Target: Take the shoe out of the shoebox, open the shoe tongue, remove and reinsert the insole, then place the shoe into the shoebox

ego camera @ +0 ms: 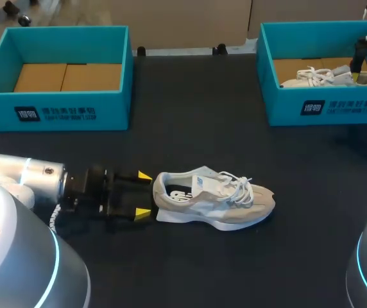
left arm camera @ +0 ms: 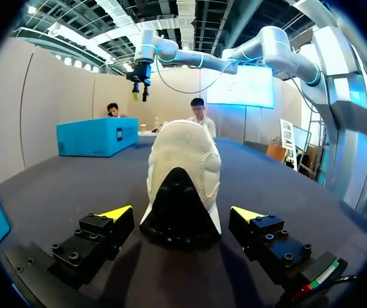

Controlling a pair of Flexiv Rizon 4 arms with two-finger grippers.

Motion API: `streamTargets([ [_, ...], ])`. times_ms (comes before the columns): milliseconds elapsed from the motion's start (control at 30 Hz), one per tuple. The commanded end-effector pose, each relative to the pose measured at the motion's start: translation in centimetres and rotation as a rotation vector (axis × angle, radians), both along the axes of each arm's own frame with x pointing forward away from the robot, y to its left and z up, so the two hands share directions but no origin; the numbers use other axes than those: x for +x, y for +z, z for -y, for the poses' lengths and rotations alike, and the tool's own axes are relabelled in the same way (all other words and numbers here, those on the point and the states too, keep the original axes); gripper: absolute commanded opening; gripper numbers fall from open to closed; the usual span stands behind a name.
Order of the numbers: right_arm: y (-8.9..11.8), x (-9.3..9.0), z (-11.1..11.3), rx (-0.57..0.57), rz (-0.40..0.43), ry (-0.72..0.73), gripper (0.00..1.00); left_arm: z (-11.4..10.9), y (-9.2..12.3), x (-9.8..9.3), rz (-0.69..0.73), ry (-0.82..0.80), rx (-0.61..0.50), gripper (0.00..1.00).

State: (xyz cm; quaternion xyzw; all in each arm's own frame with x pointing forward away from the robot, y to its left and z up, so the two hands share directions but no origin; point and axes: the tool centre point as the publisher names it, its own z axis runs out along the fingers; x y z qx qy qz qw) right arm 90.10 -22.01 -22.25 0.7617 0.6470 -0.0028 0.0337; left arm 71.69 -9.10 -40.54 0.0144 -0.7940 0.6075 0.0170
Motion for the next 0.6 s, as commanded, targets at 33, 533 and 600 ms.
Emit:
streamTargets([
  [33, 0.0, -0.1, 0.0, -0.001, 0.003, 0.000, 1.00, 0.8, -0.4, 0.2, -0.004, -0.002, 0.001, 1.00],
  [533, 0.0, -0.1, 0.0, -0.001, 0.003, 0.000, 1.00, 2.7, -0.7, 0.1, -0.029, -0.042, 0.007, 1.00],
  [600, 0.0, -0.1, 0.0, -0.001, 0.003, 0.000, 1.00, 2.9, -0.8, 0.2, -0.030, -0.043, 0.008, 1.00],
])
